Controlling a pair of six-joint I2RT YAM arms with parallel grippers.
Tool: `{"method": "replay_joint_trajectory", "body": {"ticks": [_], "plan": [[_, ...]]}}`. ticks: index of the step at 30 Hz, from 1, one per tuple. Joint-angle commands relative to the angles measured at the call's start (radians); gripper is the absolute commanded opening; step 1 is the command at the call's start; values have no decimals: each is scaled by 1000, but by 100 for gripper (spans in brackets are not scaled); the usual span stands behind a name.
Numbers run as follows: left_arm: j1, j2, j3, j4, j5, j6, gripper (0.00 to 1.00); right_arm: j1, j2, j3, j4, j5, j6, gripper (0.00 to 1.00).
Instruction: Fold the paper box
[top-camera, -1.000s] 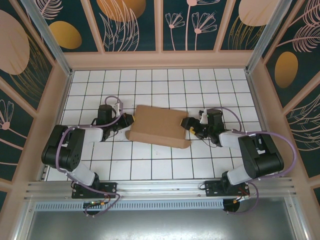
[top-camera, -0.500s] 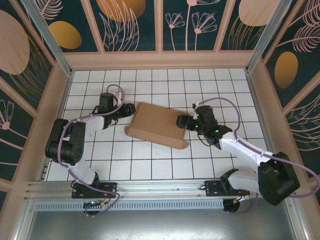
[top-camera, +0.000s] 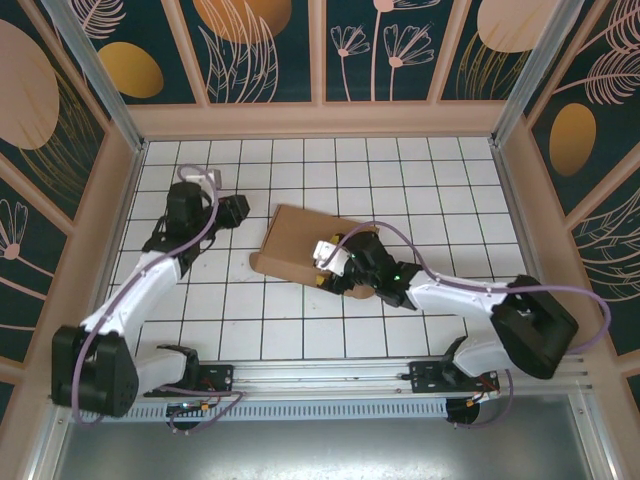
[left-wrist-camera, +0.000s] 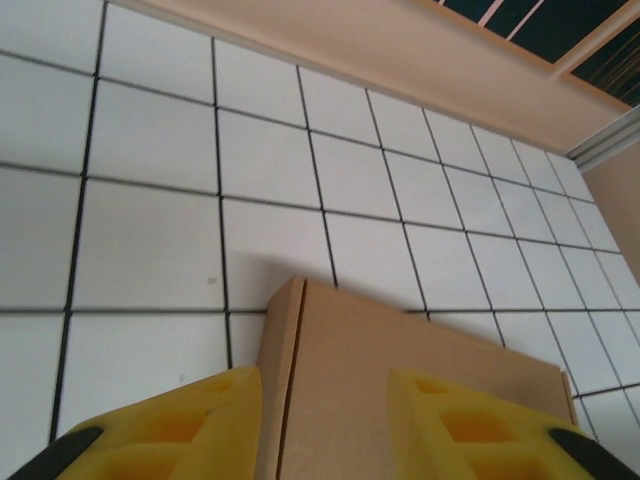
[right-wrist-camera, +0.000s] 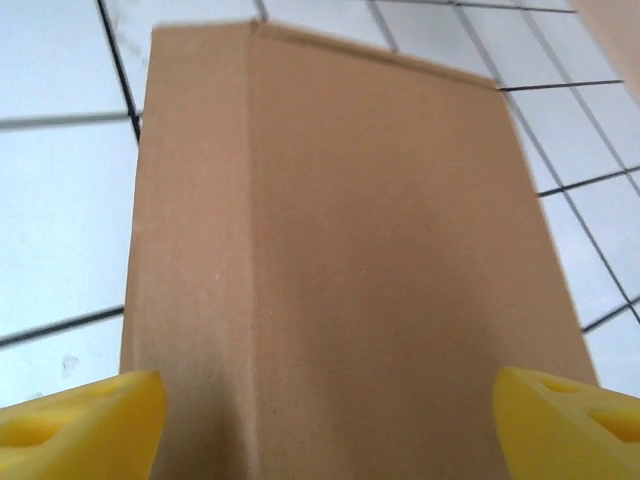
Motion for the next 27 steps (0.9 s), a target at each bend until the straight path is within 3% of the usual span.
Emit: {"method": "replay_joint_trajectory", "body": {"ticks": [1, 5, 7, 13, 17, 19, 21, 24, 27], "plan": [[-3, -74, -78, 30, -51, 23, 38, -11, 80, 64, 18, -65, -176, 85], [-3, -66, -68, 47, 3, 2, 38, -11, 163, 97, 13, -41, -183, 84], [-3, -48, -58, 47, 23, -3, 37, -8, 207, 109, 12, 5, -172, 79], [-2, -44, -59, 64, 53, -19, 36, 5, 311, 105, -9, 99, -153, 39], [-3, -35, -58, 65, 59, -22, 35, 17, 349, 76, 33, 154, -144, 27], [-4, -30, -58, 67, 60, -23, 35, 17, 343, 67, 48, 142, -126, 29], [-5, -27, -61, 73, 64, -35, 35, 17, 308, 65, 48, 89, -99, 41], [-6, -20, -70, 68, 54, -80, 38, -16, 158, 43, 98, -120, 11, 61], [-53, -10, -42, 12, 25, -96, 42, -152, 32, 50, 176, -376, 245, 65]]}}
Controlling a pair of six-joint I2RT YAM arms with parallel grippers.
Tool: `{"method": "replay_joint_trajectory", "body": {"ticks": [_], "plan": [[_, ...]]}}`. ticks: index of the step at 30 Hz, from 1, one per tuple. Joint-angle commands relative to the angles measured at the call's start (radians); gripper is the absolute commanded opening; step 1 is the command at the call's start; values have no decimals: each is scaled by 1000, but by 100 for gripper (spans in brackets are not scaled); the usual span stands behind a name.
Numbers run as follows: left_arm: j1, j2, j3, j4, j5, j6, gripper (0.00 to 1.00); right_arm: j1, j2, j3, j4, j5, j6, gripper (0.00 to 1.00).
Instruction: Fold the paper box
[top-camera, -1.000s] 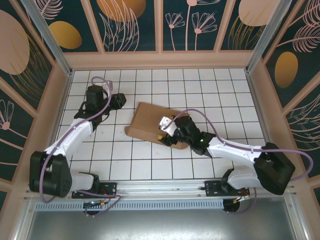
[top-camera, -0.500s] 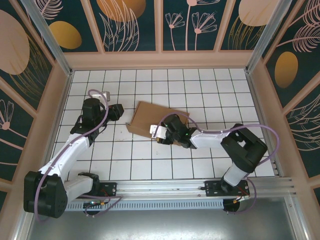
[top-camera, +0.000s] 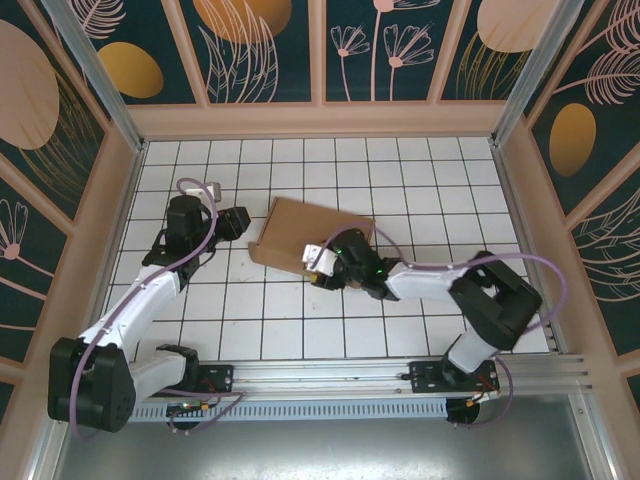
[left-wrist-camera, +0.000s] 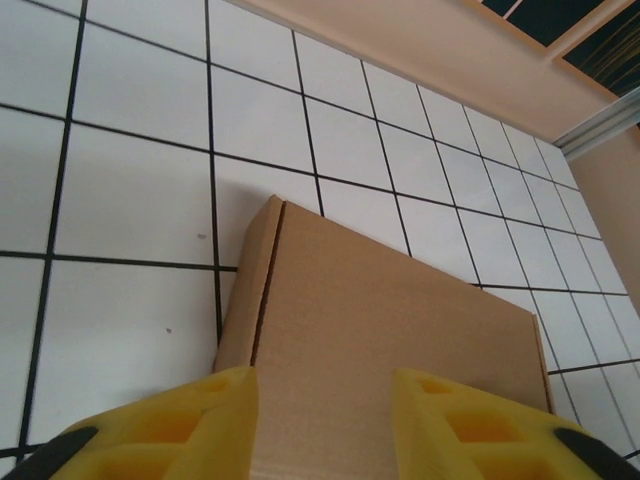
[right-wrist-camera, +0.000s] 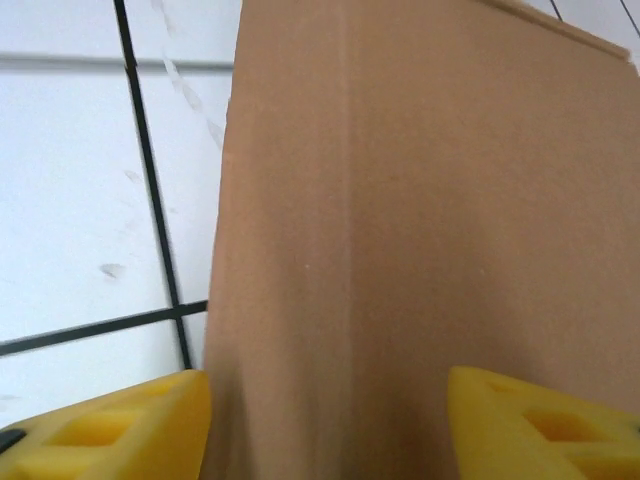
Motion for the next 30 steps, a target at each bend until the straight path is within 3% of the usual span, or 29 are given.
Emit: {"method": "replay_joint_trajectory", "body": {"ticks": [1, 4, 6, 10, 12, 14, 16, 19, 23, 30], "plan": [[-64, 6, 31, -31, -40, -55, 43, -146, -134, 15, 106, -298, 293, 65], [-126, 23, 39, -60, -27, -177, 48, -227, -131, 55, 142, -259, 448, 62], [-185, 8, -23, 4, -24, -279, 50, -260, -76, 137, 56, -137, 493, 62], [-331, -46, -182, 151, -145, -494, 59, -320, 121, 353, -168, -21, 574, 57], [-360, -48, -247, 215, -161, -617, 62, -327, 188, 375, -149, 25, 599, 60], [-374, -23, -277, 268, -154, -682, 67, -339, 273, 463, -245, 46, 657, 64], [-375, 25, -264, 280, -149, -695, 70, -342, 348, 551, -348, 63, 677, 68], [-376, 90, -246, 349, -136, -685, 71, -336, 370, 542, -358, 91, 680, 71], [-375, 182, -229, 468, -112, -691, 71, -341, 349, 469, -361, 95, 700, 70], [-359, 339, -196, 505, -86, -696, 70, -342, 232, 304, -349, 2, 800, 70]]}}
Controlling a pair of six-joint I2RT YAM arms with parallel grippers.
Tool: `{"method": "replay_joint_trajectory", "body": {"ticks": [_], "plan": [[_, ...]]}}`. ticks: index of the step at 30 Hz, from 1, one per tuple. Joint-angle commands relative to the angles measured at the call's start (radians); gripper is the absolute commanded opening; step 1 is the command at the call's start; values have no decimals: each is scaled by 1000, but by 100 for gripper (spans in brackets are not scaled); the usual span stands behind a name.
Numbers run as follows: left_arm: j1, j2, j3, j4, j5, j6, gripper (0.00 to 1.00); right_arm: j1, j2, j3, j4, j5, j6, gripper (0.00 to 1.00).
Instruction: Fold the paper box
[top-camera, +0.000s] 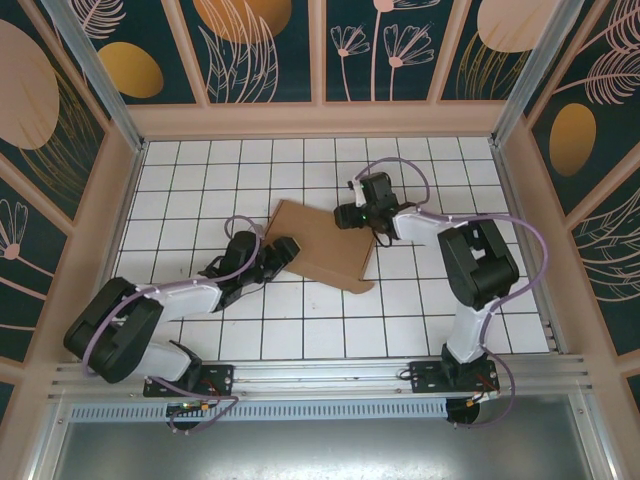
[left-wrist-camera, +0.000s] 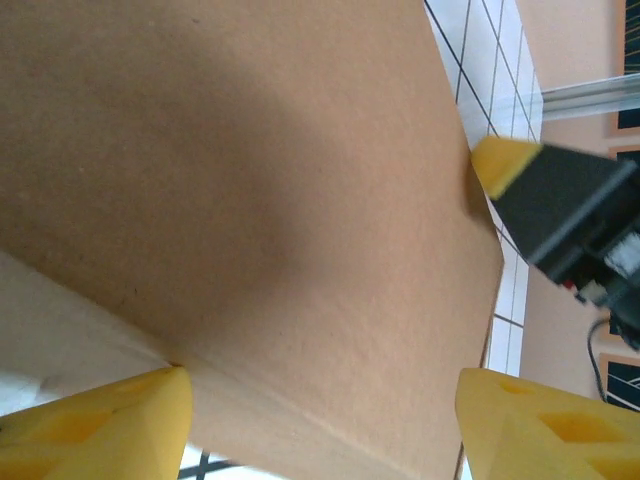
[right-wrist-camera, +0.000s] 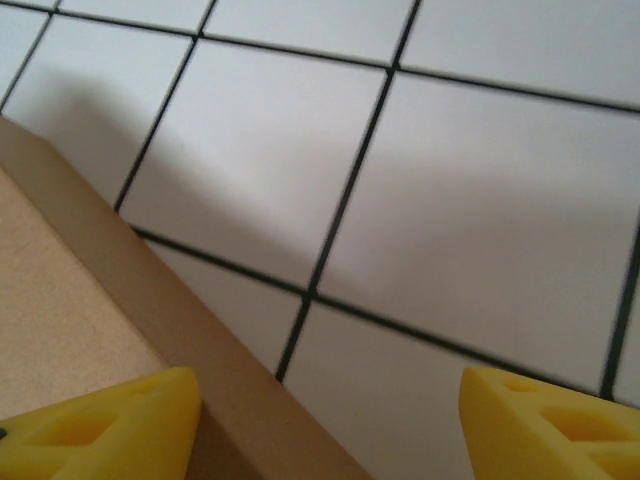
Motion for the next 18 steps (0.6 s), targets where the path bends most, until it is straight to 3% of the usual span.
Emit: {"method": "replay_joint_trajectory", "body": {"ticks": [1, 7, 14, 18], "plan": [[15, 55, 14, 71, 25, -26, 70, 0, -60, -92, -74, -65, 81, 70], [37, 64, -5, 18, 28, -5, 70, 2, -129, -186, -69, -169, 186, 69], [76, 35, 9, -119, 36, 113, 71, 31, -182, -324, 5, -381, 267, 67], [92, 37, -2, -143, 56, 163, 71, 34, -170, -353, -5, -304, 257, 60]]}}
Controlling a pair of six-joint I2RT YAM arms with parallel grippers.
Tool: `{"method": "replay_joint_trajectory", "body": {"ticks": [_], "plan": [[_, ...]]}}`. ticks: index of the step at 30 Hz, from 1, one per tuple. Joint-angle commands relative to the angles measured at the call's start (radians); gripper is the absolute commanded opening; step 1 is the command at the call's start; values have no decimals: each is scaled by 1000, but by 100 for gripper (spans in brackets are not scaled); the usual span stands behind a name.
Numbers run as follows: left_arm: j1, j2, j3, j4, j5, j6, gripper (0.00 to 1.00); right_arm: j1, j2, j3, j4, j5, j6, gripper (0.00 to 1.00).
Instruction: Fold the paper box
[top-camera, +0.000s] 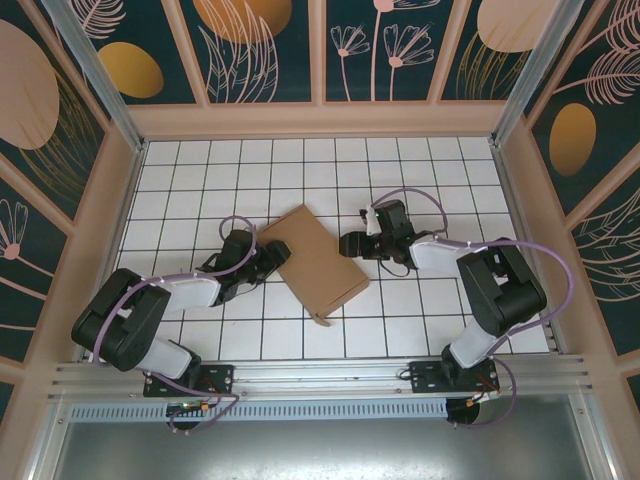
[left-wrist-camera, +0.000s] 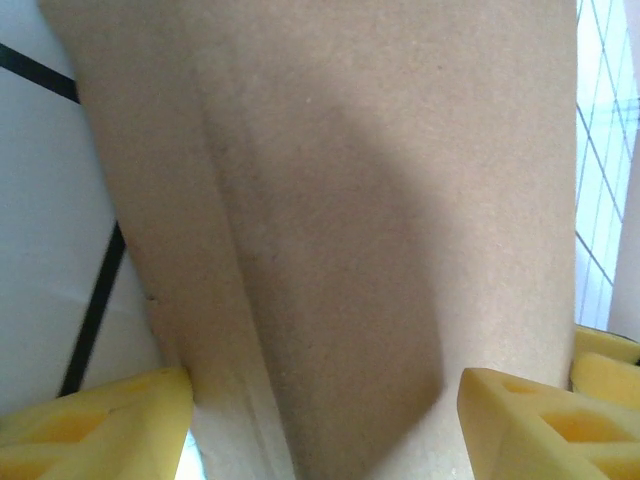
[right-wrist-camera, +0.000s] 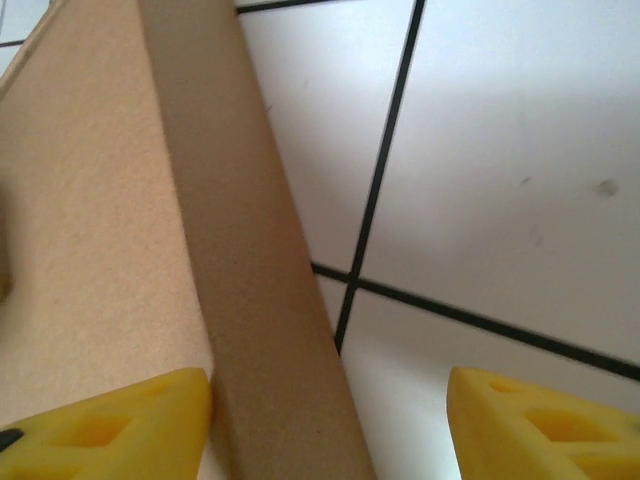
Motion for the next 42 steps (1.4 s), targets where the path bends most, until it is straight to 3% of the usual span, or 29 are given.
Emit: {"method": "replay_joint_trajectory", "body": {"ticks": [1, 8, 14, 18, 28, 33, 37, 42], "plan": [[5, -12, -7, -59, 32, 74, 71, 25, 35, -45, -88, 3, 2, 56], [5, -73, -14, -129, 31, 121, 73, 48, 60, -43, -110, 119, -19, 52], [6, -69, 2, -139, 34, 142, 71, 48, -36, -31, -92, 48, 11, 61], [4, -30, -8, -90, 65, 121, 70, 48, 23, 29, -113, 10, -6, 66], [5, -94, 1, -165, 49, 175, 71, 48, 165, 61, -83, 5, -3, 55], [6, -106, 13, -203, 32, 204, 71, 67, 87, 28, -73, 9, -27, 57], [15, -81, 39, -204, 47, 236, 71, 67, 38, 39, -88, -103, -56, 61], [38, -33, 140, -250, 70, 295, 70, 64, 20, 60, -105, -141, -55, 55]]}}
